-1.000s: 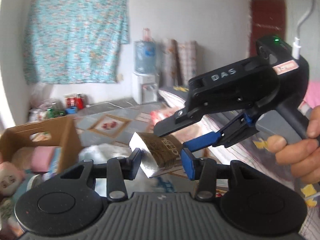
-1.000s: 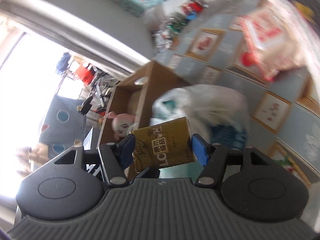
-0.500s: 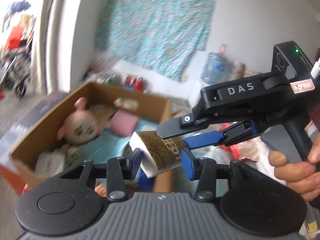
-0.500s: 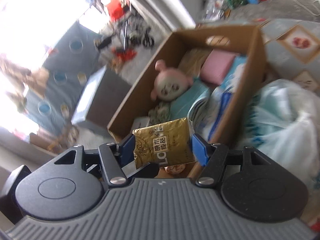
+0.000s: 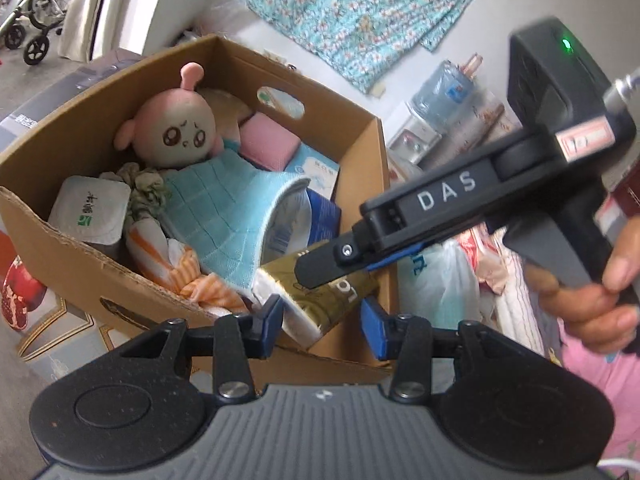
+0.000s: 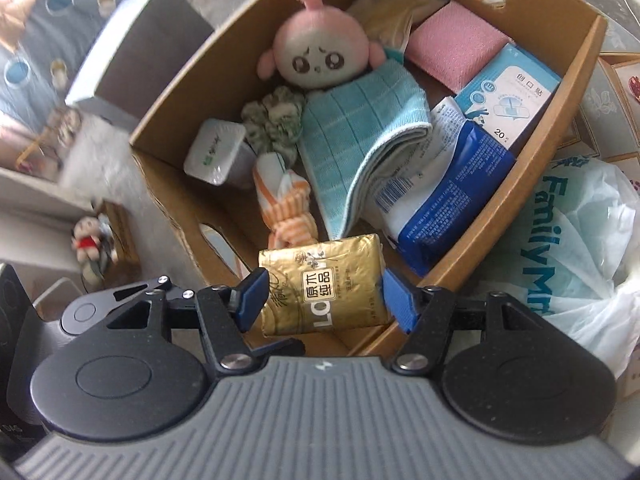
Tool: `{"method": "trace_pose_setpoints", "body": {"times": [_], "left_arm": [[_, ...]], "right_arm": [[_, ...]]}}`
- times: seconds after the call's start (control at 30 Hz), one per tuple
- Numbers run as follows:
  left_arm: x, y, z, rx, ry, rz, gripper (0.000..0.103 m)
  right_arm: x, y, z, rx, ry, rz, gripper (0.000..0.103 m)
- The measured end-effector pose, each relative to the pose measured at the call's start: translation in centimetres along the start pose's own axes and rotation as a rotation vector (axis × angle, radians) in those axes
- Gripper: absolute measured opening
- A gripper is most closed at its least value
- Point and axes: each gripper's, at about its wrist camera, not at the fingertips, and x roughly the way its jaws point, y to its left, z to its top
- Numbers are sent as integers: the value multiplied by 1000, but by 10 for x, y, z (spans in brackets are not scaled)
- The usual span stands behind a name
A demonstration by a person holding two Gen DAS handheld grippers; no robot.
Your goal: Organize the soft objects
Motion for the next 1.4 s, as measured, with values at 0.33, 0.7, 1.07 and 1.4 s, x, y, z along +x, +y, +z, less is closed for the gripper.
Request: {"method": "trace_pose_setpoints", "body": {"times": [0.33, 0.7, 1.07, 1.4], "left_arm": [[-7, -3, 1, 12, 11, -16, 52], [-54, -20, -2, 133, -208, 100, 86], [-93, -41, 1, 224, -254, 257, 103], [-114, -52, -16, 190, -268, 414, 103]], "right_arm": [[-3, -5, 2, 18, -15, -15, 70], [-97, -11, -96, 100, -634, 33, 88], [-102, 0, -232, 294, -973, -243, 102], [-95, 4, -281, 411, -934, -407, 102]]}}
